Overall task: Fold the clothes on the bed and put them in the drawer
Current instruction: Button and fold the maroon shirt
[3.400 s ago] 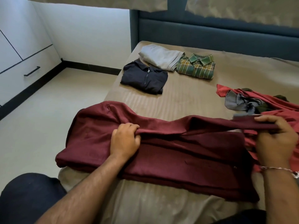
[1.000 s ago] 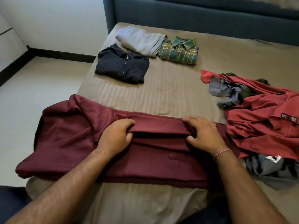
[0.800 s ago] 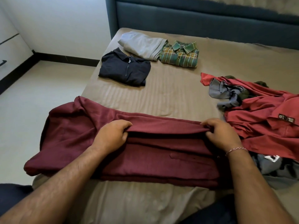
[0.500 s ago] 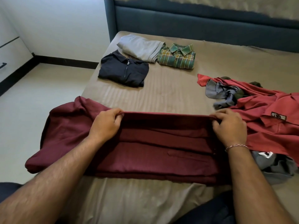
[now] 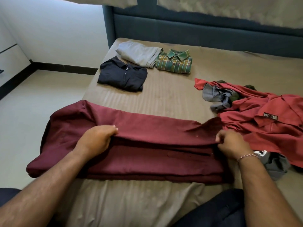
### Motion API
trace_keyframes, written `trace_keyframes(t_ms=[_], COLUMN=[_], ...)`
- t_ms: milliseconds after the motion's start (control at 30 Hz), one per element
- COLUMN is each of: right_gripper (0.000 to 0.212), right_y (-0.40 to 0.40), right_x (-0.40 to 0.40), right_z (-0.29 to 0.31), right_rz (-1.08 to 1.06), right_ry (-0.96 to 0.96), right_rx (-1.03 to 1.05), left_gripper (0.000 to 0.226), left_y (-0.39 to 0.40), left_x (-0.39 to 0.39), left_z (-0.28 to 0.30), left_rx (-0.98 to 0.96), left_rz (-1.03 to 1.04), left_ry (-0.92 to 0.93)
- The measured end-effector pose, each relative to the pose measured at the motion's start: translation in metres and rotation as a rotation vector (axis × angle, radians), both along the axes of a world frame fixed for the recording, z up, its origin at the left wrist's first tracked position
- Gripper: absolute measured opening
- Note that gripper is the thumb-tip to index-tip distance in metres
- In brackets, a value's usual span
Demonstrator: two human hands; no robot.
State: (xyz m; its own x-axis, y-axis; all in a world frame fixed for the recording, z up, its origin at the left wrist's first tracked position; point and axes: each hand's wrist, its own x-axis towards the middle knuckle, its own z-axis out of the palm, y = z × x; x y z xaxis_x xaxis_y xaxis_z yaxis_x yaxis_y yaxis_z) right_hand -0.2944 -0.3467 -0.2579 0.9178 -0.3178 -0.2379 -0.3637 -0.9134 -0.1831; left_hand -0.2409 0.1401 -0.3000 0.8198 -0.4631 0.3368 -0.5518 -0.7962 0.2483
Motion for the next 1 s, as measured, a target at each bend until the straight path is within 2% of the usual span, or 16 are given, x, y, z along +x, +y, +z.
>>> trace_keyframes(t_ms=[67, 133, 167, 267, 300, 333, 400, 467, 500, 567, 600, 633, 700, 767, 800, 1000], right_gripper=[0.021, 0.037, 0.042, 0.032, 0.036, 0.047, 0.068, 0.065, 0.058, 0.047, 0.044, 0.045, 0.063, 0.078, 0.077, 0.052], right_y=[-0.005, 0.000, 0.008, 0.041, 0.056, 0.073, 0.097, 0.102, 0.093, 0.062, 0.043, 0.025, -0.001, 0.004, 0.005, -0.008], right_x=[0.002, 0.003, 0.002, 0.004, 0.006, 0.009, 0.015, 0.016, 0.014, 0.010, 0.008, 0.005, 0.000, -0.004, -0.007, 0.002], right_z=[-0.006, -0.002, 0.005, 0.013, 0.011, 0.007, -0.009, -0.028, -0.033, -0.036, -0.034, -0.032, -0.032, -0.039, -0.040, -0.045], right_rz=[0.016, 0.035, 0.032, 0.028, 0.078, 0.160, 0.387, 0.489, 0.472, 0.263, 0.056, -0.156, -0.469, -0.573, -0.607, -0.597], right_ry=[0.192, 0.153, 0.066, -0.327, -0.461, -0.508, -0.313, -0.004, 0.028, -0.164, -0.240, -0.261, -0.187, -0.163, -0.171, -0.154], right_rx=[0.022, 0.025, 0.012, -0.058, -0.067, -0.043, 0.022, 0.060, 0.122, 0.212, 0.230, 0.241, 0.346, 0.455, 0.465, 0.604], left_gripper=[0.039, 0.034, 0.033, 0.030, 0.034, 0.040, 0.053, 0.062, 0.066, 0.070, 0.070, 0.071, 0.074, 0.078, 0.080, 0.083], left_y=[0.009, 0.016, 0.017, 0.001, -0.014, -0.034, -0.087, -0.144, -0.169, -0.206, -0.220, -0.232, -0.257, -0.266, -0.272, -0.269], left_x=[-0.008, -0.013, -0.015, -0.016, -0.015, -0.015, -0.015, -0.019, -0.022, -0.029, -0.032, -0.036, -0.046, -0.055, -0.058, -0.064], left_z=[-0.004, -0.001, 0.004, 0.019, 0.023, 0.026, 0.027, 0.020, 0.015, 0.005, 0.001, -0.003, -0.010, -0.021, -0.027, -0.049], left_rx=[0.054, 0.016, -0.015, -0.149, -0.191, -0.216, -0.209, -0.153, -0.121, -0.052, -0.026, -0.003, 0.034, 0.059, 0.079, 0.172], left_rz=[-0.005, 0.010, 0.032, 0.061, 0.061, 0.054, -0.012, -0.112, -0.154, -0.177, -0.168, -0.158, -0.159, -0.138, -0.134, -0.105], left_ry=[0.122, 0.168, 0.170, 0.086, 0.061, 0.055, 0.102, 0.190, 0.223, 0.258, 0.270, 0.276, 0.295, 0.326, 0.332, 0.255])
